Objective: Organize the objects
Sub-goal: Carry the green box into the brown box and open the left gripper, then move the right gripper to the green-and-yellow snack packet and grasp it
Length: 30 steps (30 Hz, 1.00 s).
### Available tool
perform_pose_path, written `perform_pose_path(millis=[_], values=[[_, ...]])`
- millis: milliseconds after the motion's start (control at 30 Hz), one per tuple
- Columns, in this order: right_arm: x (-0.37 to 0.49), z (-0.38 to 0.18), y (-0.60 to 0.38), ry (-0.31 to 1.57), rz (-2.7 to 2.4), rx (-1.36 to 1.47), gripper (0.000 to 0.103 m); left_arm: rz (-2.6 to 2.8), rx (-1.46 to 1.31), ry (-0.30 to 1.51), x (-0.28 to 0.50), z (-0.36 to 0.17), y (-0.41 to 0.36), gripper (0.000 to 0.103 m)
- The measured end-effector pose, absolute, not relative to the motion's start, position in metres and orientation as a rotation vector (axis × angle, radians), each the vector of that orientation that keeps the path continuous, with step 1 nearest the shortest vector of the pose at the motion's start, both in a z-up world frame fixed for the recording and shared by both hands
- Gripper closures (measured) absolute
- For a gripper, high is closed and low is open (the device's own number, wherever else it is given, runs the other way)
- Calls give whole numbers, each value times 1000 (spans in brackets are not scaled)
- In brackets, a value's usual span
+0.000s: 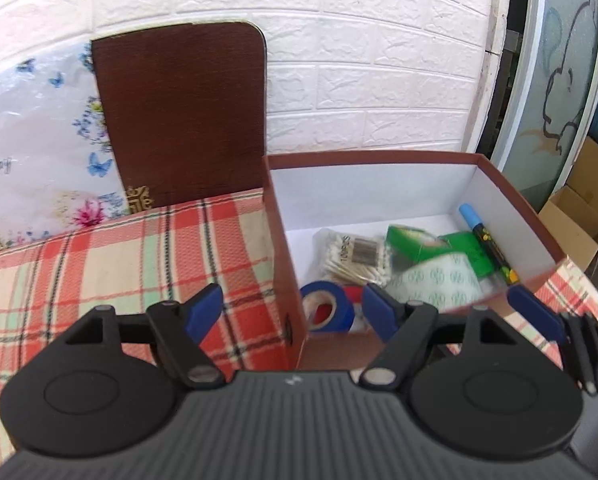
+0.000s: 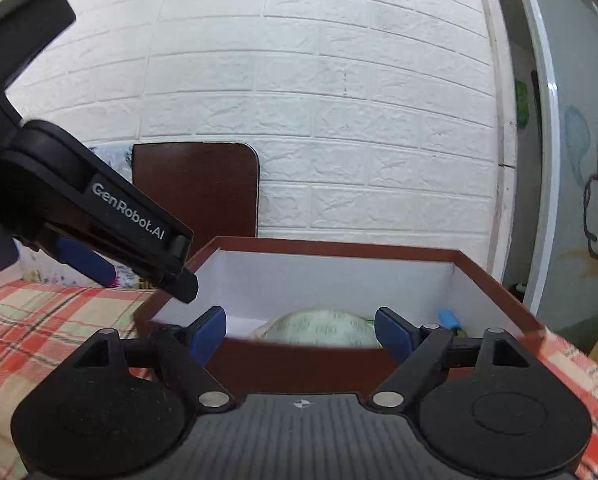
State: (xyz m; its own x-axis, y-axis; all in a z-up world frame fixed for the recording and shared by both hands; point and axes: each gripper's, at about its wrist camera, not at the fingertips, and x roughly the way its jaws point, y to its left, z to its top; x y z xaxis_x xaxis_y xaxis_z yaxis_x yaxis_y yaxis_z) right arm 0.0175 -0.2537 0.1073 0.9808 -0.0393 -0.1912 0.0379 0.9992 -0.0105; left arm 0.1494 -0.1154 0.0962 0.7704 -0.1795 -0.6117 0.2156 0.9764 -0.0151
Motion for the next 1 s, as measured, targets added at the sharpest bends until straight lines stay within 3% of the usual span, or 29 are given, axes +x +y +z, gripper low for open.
perform_pose_path(millis=[467,1000], values=[[-16,83,-236,372,83,90,20,-129,55,686,85,80,-76,20],[-31,67,-190,494,227,34,20,-18,26,818,55,18,-24,18]])
